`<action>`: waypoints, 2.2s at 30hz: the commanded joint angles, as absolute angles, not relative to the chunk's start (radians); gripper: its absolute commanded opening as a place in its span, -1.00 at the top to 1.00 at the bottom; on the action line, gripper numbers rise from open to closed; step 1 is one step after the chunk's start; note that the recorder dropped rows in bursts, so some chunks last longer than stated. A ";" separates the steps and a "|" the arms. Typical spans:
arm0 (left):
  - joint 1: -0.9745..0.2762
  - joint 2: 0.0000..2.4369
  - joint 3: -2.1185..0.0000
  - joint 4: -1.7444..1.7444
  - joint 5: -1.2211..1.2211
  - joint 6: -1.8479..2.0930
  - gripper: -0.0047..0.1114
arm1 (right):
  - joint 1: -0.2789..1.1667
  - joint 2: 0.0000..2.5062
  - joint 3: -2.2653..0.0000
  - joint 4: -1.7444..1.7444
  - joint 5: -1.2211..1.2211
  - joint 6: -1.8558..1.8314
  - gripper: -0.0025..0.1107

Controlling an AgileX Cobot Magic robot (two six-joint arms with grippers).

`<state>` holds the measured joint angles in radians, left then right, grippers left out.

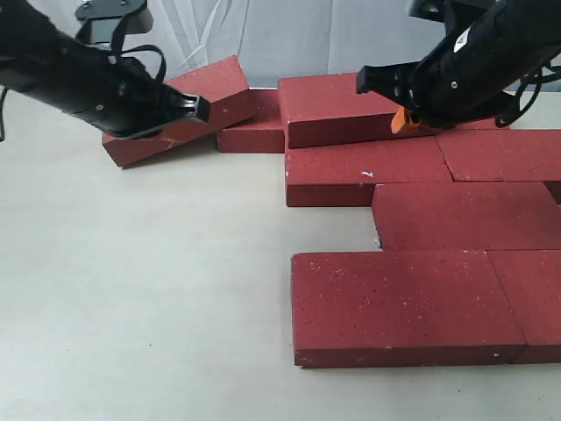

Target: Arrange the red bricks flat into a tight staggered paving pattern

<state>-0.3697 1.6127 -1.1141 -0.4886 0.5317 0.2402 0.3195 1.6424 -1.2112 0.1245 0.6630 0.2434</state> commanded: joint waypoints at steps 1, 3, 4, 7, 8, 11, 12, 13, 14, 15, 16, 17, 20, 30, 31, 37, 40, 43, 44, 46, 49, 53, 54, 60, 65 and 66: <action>-0.370 1.782 -1.280 -0.631 0.529 0.302 0.92 | 0.242 1.666 -1.210 0.000 0.582 0.236 0.97; -0.370 1.854 -1.350 -0.691 0.526 0.302 0.92 | 0.196 1.685 -1.210 -0.053 0.540 0.236 0.97; -0.370 1.901 -1.397 -0.743 0.524 0.302 0.92 | 0.157 1.704 -1.210 -0.055 0.518 0.236 0.97; -0.370 1.984 -1.482 -0.778 0.500 0.300 0.92 | 0.070 1.753 -1.213 -0.055 0.469 0.240 0.97; -0.370 2.008 -1.498 -0.802 0.474 0.295 0.92 | 0.049 1.767 -1.218 -0.055 0.443 0.240 0.97; -0.370 2.090 -1.572 -0.834 0.407 0.295 0.92 | -0.001 1.867 -1.310 -0.032 0.420 0.237 0.97; -0.370 2.114 -1.595 -0.835 0.399 0.295 0.92 | -0.006 1.896 -1.347 -0.032 0.420 0.237 0.97; -0.370 2.138 -1.627 -0.835 0.391 0.295 0.92 | -0.010 1.932 -1.392 -0.032 0.417 0.237 0.97; -0.370 2.156 -1.643 -0.835 0.386 0.295 0.92 | -0.010 1.949 -1.416 -0.032 0.410 0.237 0.97; -0.370 2.175 -1.664 -0.839 0.383 0.295 0.92 | -0.010 1.969 -1.440 -0.032 0.404 0.237 0.97; -0.370 2.194 -1.686 -0.846 0.381 0.295 0.92 | -0.010 1.988 -1.463 -0.032 0.402 0.237 0.97; -0.370 2.209 -1.709 -0.849 0.381 0.295 0.92 | -0.010 2.003 -1.478 -0.032 0.402 0.237 0.97; -0.370 2.264 -1.770 -0.865 0.391 0.290 0.92 | -0.010 2.053 -1.515 -0.034 0.402 0.237 0.97; -0.372 2.354 -1.870 -0.927 0.448 0.288 0.92 | -0.008 2.122 -1.522 -0.029 0.378 0.232 0.97; -0.372 2.354 -1.870 -0.927 0.446 0.288 0.92 | -0.008 2.122 -1.522 -0.029 0.374 0.232 0.97; -0.372 2.354 -1.870 -0.922 0.443 0.288 0.92 | 0.019 2.129 -1.522 -0.027 0.304 0.203 0.97; -0.372 2.354 -1.870 -0.922 0.445 0.288 0.92 | 0.043 2.145 -1.522 -0.027 0.281 0.166 0.97; -0.372 2.354 -1.870 -0.922 0.450 0.288 0.92 | 0.052 2.162 -1.522 -0.009 0.279 0.166 0.97; -0.372 2.354 -1.870 -0.922 0.452 0.288 0.92 | 0.052 2.163 -1.522 0.000 0.283 0.164 0.97; -0.372 2.354 -1.870 -0.922 0.454 0.288 0.92 | 0.059 2.163 -1.522 0.000 0.299 0.127 0.97; -0.372 2.354 -1.870 -0.927 0.454 0.288 0.92 | 0.070 2.147 -1.522 0.033 0.331 0.062 0.97; -0.372 2.354 -1.870 -0.927 0.473 0.288 0.92 | 0.088 2.107 -1.522 0.064 0.411 0.021 0.97; -0.372 2.354 -1.870 -0.927 0.483 0.288 0.92 | 0.090 2.094 -1.522 0.064 0.433 0.018 0.97; -0.370 2.340 -1.872 -0.929 0.562 0.288 0.92 | 0.092 2.015 -1.522 0.066 0.531 0.012 0.97; -0.370 2.294 -1.872 -0.924 0.641 0.288 0.92 | 0.092 1.942 -1.522 0.134 0.654 -0.054 0.97; -0.370 2.284 -1.872 -0.915 0.658 0.282 0.92 | 0.092 1.932 -1.522 0.139 0.680 -0.056 0.97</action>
<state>-0.3631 2.3321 -1.8642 -0.9002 0.5801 0.2902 0.0861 1.9722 -1.5151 0.0793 0.6090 -0.0232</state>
